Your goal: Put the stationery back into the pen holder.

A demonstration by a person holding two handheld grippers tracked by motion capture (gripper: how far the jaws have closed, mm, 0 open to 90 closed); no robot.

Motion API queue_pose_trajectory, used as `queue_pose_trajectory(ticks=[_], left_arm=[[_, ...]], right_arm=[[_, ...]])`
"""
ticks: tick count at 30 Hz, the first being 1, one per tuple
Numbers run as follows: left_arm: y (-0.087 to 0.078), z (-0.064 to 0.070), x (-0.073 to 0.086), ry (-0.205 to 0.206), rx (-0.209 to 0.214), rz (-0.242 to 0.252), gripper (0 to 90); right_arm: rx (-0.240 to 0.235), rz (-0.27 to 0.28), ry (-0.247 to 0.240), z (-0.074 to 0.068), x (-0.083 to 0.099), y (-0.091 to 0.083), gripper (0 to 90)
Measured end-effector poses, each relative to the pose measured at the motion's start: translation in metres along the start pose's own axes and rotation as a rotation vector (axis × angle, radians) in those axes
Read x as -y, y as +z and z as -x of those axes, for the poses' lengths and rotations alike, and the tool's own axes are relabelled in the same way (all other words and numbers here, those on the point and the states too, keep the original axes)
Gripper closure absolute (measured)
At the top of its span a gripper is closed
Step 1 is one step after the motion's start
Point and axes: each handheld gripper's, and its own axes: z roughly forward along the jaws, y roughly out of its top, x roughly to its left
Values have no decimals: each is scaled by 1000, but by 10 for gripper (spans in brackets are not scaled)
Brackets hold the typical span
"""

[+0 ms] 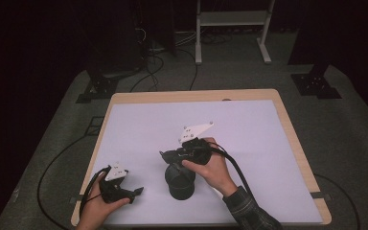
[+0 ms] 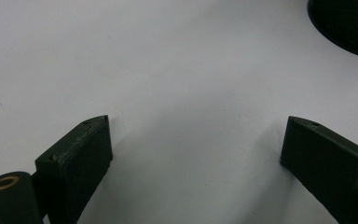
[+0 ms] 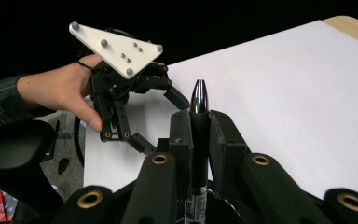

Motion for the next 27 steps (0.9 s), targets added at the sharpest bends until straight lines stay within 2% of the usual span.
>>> queue_pose_trajectory(ticks=[6, 12, 27], left_arm=[[0, 0, 0, -4, 0, 4, 79], [0, 0, 0, -3, -1, 3, 79], [0, 0, 0, 1, -2, 1, 79]], right_arm=[[-16, 4, 8, 2, 9, 2, 794], [-17, -28, 5, 1, 15, 6, 794], [-16, -69, -5, -3, 22, 10, 794]])
